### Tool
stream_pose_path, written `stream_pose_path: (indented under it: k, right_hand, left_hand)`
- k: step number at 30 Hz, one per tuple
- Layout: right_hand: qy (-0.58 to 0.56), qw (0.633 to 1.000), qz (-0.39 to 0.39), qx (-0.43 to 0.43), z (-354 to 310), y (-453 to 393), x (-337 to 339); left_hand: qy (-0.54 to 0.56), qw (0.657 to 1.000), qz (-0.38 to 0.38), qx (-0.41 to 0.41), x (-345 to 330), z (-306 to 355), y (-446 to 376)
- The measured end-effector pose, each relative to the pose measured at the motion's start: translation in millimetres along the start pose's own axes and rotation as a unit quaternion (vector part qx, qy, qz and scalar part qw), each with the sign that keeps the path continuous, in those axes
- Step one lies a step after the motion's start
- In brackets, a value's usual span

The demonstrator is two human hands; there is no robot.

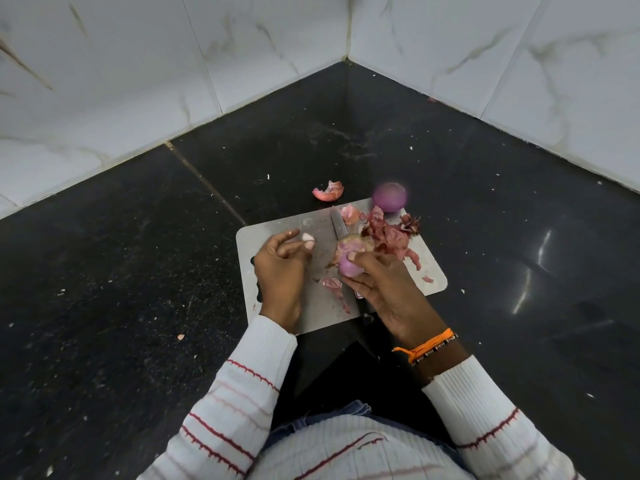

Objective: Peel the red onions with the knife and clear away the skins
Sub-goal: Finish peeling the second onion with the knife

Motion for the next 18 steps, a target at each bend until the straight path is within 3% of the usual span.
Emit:
stream_pose_path:
  k: [2,6,10,14,18]
  right_hand:
    - [0.118,0.989,0.037,0.085,0,-2,3]
    - [0.292,0.910,0.098,0.277,-1,-9,8]
    - [0.313,0.875,0.100,0.355,2,-13,11]
    - [0.300,0.870,0.095,0.379,1,-14,11]
    - [0.294,0.857,0.077,0.416,-2,-9,7]
  left_hand:
    - [-0.067,0.995,-0.028,-0.065,5,2,-7]
    - [-0.202,0.958,-0.122,-0.161,0,2,-5]
    - [-0.163,0.963,-0.140,-0.162,-3,8,1]
    - [-0.111,0.969,-0.200,-0.098,-5,10,7]
    - [-0.092,0.965,-0.226,-0.094,-8,8,10]
Point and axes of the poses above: each hand's wrist, its own y-axis away from the middle knuckle, its own x-axis out of the back of the hand, z = x × y, the point moved 2 cm from there along -y, towards the middle knuckle, and after that the axes turned 12 degrees about z, right-handed, at the moved point
